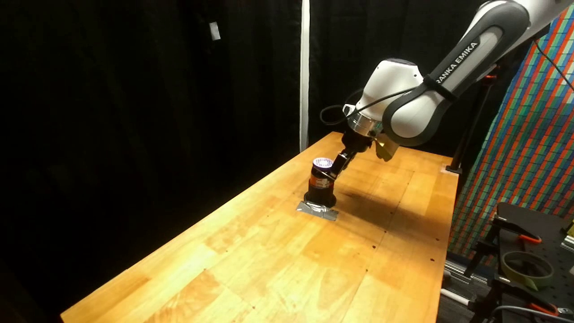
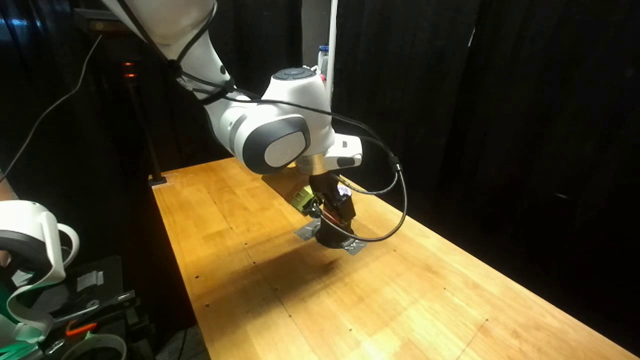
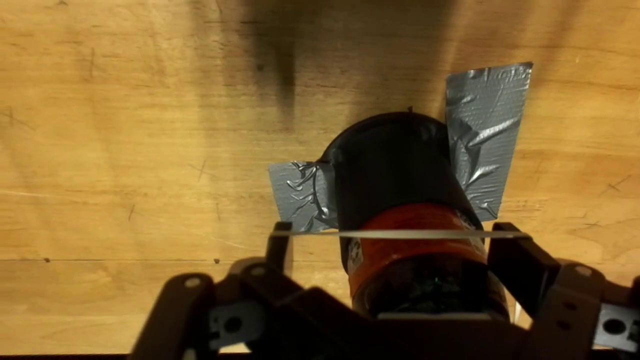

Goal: Put the rubber band on the jar.

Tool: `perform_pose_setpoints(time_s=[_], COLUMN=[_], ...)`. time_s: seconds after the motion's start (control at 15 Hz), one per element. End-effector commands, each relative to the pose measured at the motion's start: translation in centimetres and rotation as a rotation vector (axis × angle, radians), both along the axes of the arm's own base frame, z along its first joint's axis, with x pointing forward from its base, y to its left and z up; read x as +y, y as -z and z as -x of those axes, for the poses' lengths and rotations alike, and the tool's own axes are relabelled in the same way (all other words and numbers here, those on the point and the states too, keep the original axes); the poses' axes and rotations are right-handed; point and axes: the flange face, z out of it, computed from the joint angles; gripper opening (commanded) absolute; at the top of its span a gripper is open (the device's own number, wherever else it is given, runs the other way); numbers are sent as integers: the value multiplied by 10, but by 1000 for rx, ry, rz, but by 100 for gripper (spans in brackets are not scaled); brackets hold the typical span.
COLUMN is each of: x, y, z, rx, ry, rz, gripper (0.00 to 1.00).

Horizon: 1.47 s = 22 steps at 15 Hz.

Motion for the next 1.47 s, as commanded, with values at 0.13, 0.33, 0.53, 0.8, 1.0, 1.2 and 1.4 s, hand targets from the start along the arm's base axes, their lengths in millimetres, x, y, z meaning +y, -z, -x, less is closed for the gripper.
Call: perform_pose_setpoints(time_s=[0.13,0.33,0.53,0.8,1.0,1.2,1.4], x=[-5,-4,-9,-11,-4,-3,-18], y=[-1,-7,-11,-15,-17,-18,-13], z=[18,25,34,48,62,83,99], rx=[21,-10,-46,-183,-341,-489,-572], ry=[-21,-39,-46,-78,-137,-211,-254], rz=[-1,-17,-22,-37,-63,-100,-110], gripper=[66,42,20,3,5,6,8])
